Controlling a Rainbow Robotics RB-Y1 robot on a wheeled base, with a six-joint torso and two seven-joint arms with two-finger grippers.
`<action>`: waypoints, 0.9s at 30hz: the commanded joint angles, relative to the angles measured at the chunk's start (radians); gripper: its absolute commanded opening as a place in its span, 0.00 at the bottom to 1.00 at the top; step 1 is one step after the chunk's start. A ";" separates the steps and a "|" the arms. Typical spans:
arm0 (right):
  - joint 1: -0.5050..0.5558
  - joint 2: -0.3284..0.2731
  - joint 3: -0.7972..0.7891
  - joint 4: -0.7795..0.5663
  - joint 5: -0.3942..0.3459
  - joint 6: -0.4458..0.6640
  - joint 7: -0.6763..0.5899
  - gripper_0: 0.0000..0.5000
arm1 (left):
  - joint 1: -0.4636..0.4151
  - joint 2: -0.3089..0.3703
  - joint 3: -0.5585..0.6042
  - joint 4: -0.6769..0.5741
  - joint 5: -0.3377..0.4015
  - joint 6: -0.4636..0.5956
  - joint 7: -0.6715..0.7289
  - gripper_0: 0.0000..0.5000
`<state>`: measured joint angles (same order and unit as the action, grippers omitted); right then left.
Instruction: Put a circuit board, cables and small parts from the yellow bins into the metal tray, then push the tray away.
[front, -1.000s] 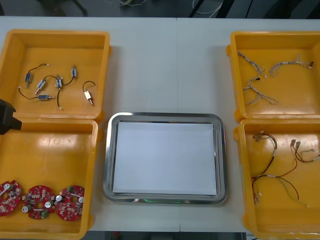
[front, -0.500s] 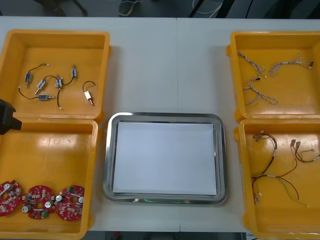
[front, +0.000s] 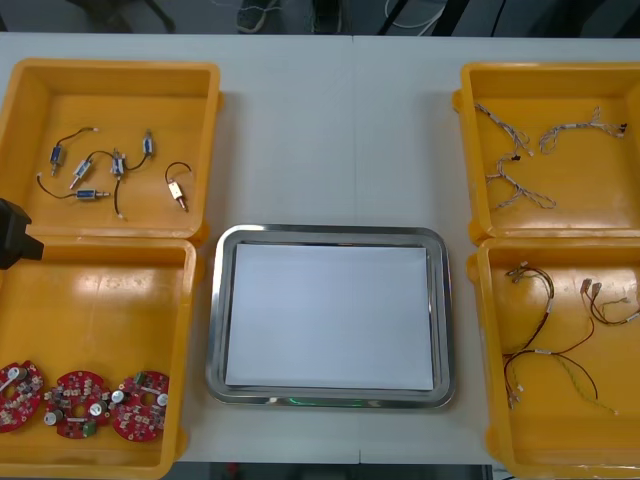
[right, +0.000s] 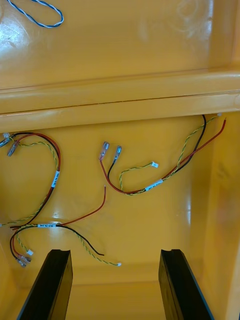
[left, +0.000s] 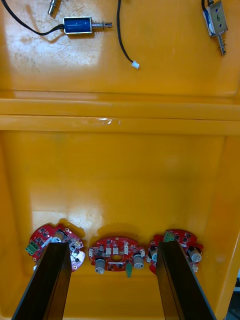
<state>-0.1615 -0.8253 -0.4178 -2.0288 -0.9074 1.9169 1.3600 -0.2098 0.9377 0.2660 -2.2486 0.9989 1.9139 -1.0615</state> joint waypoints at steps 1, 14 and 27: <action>0.014 -0.041 -0.029 -0.022 -0.002 0.003 -0.001 1.00 | 0.010 0.044 0.032 -0.023 -0.008 0.006 -0.005 1.00; 0.014 -0.041 -0.029 -0.022 -0.002 0.003 -0.001 1.00 | 0.010 0.044 0.032 -0.023 -0.008 0.006 -0.005 1.00; 0.014 -0.041 -0.029 -0.022 -0.002 0.003 -0.001 1.00 | 0.010 0.044 0.032 -0.023 -0.008 0.006 -0.005 1.00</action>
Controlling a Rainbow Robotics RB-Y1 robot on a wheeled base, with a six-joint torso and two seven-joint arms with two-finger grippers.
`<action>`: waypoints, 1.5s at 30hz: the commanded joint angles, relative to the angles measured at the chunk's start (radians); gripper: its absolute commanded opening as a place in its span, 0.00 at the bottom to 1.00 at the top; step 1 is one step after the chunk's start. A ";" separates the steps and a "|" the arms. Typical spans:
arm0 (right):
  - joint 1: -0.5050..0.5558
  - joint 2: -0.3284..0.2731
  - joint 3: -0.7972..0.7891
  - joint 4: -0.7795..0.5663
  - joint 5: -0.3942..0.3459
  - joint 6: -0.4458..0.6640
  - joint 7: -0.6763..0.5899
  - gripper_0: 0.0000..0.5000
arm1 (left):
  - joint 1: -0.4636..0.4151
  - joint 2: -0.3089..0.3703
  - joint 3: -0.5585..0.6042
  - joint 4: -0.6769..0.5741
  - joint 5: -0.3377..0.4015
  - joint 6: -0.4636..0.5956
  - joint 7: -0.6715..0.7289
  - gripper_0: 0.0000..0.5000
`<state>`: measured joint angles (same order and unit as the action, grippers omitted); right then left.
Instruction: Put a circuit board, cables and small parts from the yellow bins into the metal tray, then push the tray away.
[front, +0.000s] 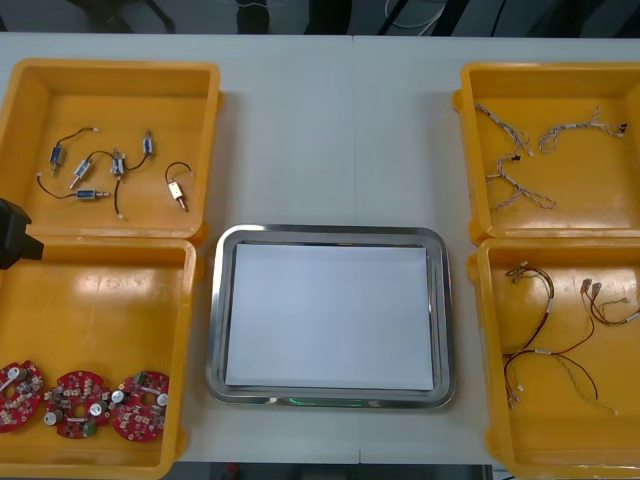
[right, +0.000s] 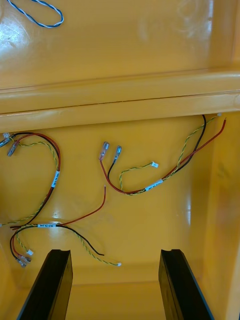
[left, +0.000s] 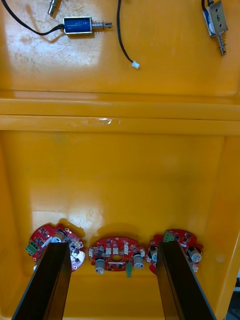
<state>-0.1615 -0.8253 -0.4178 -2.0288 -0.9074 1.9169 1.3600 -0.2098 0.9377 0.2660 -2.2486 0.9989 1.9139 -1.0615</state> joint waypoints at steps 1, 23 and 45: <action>0.014 -0.041 -0.029 -0.022 -0.002 0.003 -0.001 1.00 | 0.010 0.044 0.032 -0.023 -0.008 0.006 -0.005 1.00; 0.085 0.014 -0.033 -0.030 0.021 -0.039 0.011 1.00 | 0.063 -0.013 0.018 0.003 -0.029 0.006 -0.021 1.00; 0.361 0.144 0.017 -0.199 0.093 -0.256 0.008 1.00 | 0.368 0.151 0.018 0.004 -0.008 -0.254 -0.098 1.00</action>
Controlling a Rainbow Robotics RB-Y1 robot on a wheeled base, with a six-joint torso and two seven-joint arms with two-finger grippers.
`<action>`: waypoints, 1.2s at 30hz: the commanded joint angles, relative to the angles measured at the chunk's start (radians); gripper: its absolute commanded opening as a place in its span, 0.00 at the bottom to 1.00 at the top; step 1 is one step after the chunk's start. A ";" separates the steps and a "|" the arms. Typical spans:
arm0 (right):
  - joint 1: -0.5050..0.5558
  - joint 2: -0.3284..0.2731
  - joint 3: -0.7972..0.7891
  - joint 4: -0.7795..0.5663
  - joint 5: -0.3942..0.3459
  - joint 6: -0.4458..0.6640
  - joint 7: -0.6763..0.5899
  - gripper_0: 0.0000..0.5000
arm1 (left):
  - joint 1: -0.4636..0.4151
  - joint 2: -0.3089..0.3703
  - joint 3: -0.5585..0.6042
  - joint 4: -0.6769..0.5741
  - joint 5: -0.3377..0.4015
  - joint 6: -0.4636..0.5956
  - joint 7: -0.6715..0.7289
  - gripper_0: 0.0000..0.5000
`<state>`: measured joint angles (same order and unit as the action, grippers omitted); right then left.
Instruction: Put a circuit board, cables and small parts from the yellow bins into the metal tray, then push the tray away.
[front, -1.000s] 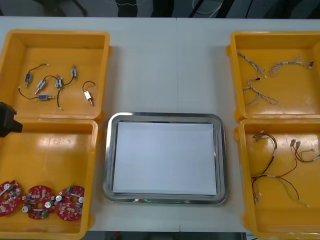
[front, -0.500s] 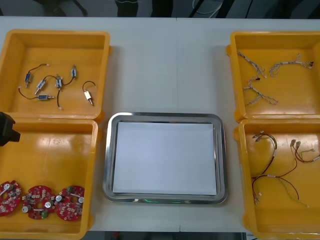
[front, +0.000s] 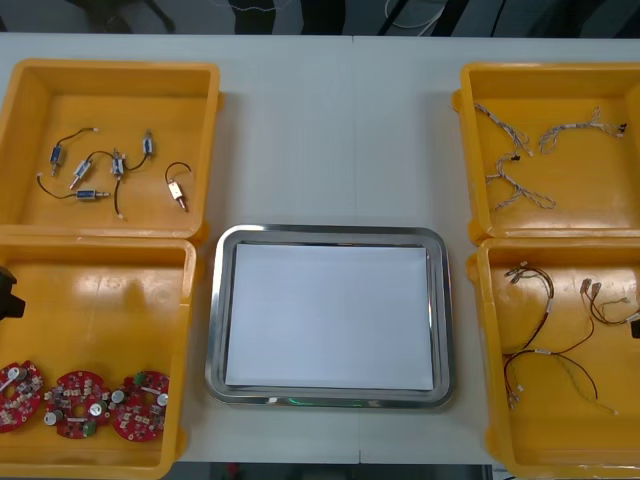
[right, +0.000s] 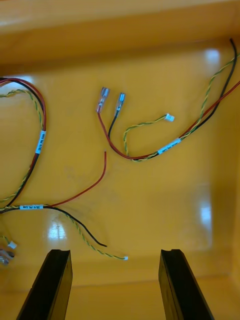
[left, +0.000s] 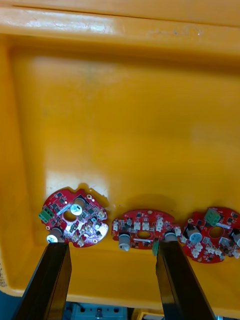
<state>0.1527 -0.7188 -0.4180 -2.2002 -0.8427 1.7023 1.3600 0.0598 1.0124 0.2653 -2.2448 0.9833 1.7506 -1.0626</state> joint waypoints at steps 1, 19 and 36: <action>0.053 0.041 0.025 -0.027 0.034 -0.052 0.010 1.00 | 0.114 0.084 0.019 0.001 0.008 -0.112 -0.100 1.00; 0.232 0.068 0.140 -0.027 0.099 -0.320 0.051 1.00 | 0.308 0.161 0.015 0.139 0.121 -0.450 -0.244 1.00; 0.248 0.091 0.194 0.039 0.139 -0.385 0.065 1.00 | 0.308 0.186 -0.124 0.248 0.130 -0.623 -0.300 1.00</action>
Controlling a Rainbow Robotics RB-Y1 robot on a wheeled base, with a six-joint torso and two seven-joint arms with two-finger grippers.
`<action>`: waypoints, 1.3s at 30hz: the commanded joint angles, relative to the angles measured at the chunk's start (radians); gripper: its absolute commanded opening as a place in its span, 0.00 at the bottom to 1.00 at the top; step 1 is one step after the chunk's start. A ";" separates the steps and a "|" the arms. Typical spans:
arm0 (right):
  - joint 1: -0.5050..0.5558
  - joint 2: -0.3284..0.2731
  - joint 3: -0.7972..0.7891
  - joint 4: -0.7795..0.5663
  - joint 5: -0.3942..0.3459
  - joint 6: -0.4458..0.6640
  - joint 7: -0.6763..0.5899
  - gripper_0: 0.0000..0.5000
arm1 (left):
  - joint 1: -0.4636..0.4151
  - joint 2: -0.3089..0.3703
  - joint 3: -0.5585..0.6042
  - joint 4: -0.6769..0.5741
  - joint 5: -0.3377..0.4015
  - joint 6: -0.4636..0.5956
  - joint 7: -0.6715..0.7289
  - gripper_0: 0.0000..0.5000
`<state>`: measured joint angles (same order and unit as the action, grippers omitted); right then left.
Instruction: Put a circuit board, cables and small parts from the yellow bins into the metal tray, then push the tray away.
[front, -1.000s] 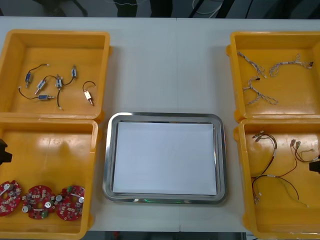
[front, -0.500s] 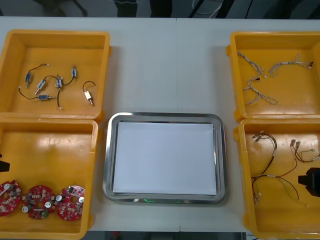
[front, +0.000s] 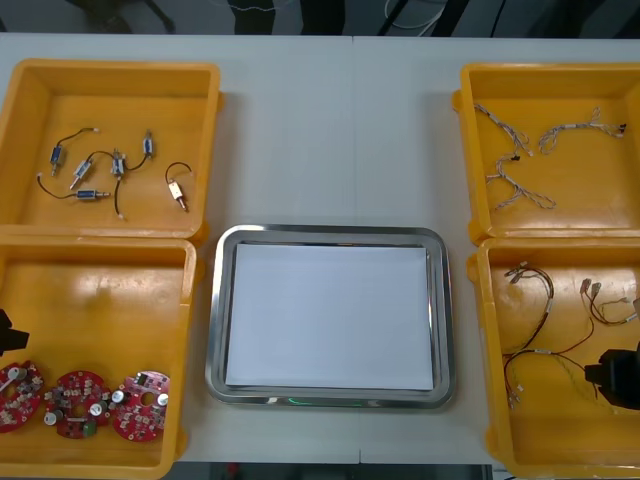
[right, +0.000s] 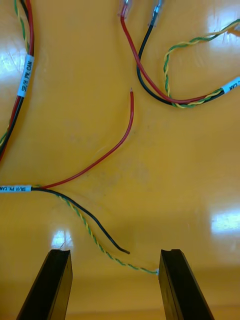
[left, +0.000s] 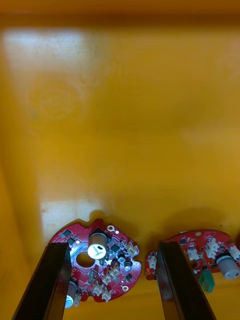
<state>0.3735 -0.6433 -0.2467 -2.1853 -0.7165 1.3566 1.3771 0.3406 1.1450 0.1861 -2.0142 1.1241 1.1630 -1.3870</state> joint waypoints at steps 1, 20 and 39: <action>0.027 0.014 0.024 0.033 0.014 -0.050 0.051 1.00 | 0.028 0.053 -0.050 0.018 -0.012 -0.034 0.025 1.00; 0.053 0.022 0.093 0.075 0.060 -0.108 0.043 1.00 | 0.034 0.051 -0.099 0.072 -0.004 -0.072 0.019 1.00; 0.091 0.059 0.113 0.073 0.120 -0.171 0.048 1.00 | 0.032 0.050 -0.146 0.109 -0.012 -0.118 0.020 1.00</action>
<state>0.4341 -0.6050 -0.1543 -2.1053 -0.6125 1.2037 1.3805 0.3422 1.1551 0.0566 -1.9123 1.1215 1.0583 -1.3870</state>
